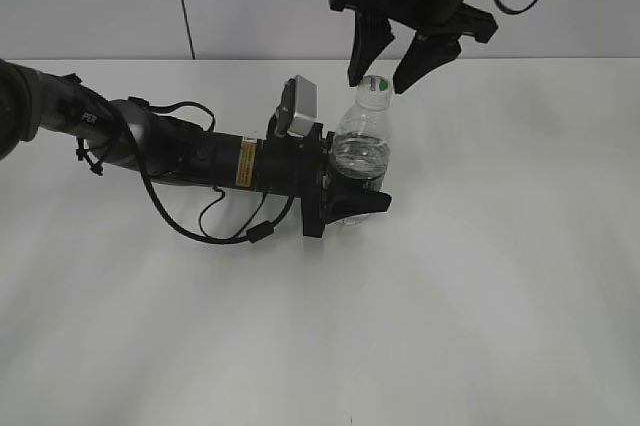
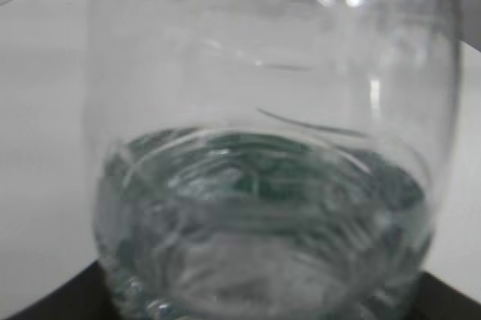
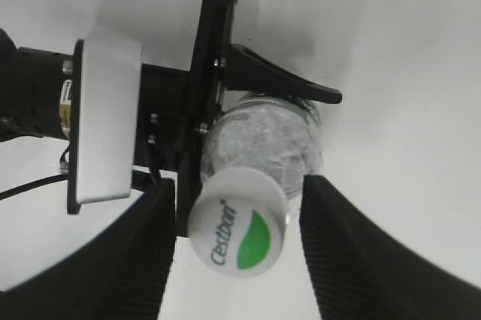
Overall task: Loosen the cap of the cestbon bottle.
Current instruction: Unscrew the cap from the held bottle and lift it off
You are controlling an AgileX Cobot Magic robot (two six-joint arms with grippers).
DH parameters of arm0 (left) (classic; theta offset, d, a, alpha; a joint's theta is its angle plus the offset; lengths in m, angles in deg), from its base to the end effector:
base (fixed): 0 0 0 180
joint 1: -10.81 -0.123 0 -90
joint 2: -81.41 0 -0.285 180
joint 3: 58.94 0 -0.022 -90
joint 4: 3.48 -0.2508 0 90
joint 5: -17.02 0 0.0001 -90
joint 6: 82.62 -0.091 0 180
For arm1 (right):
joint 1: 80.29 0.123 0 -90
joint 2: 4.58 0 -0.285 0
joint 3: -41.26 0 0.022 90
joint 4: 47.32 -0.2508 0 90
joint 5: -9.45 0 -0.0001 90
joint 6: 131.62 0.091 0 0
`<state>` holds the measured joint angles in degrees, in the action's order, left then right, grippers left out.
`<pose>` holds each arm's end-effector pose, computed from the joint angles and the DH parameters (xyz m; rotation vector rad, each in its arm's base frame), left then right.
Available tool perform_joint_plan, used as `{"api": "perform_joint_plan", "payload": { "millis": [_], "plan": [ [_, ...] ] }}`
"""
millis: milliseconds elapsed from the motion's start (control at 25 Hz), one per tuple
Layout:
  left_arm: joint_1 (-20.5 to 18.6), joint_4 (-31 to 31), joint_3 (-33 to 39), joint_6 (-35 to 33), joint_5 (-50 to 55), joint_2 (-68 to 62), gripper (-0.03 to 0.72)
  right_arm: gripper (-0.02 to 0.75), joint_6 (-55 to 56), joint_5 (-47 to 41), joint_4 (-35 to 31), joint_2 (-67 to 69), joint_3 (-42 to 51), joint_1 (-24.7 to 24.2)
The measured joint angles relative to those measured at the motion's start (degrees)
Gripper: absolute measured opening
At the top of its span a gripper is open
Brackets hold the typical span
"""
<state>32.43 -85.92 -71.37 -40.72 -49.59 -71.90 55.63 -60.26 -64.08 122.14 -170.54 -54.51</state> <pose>0.3984 -0.2469 0.0491 1.3742 1.3981 -1.1210 0.3914 0.2164 0.2677 -0.3768 2.8986 0.5184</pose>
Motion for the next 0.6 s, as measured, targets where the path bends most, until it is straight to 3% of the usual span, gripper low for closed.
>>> {"api": "perform_joint_plan", "payload": {
  "millis": [600],
  "plan": [
    [-0.11, 0.06, 0.00, -0.01, 0.04, 0.00, 0.408, 0.406, 0.00, -0.02, 1.64, -1.44, 0.64, 1.27]
  ]
}}
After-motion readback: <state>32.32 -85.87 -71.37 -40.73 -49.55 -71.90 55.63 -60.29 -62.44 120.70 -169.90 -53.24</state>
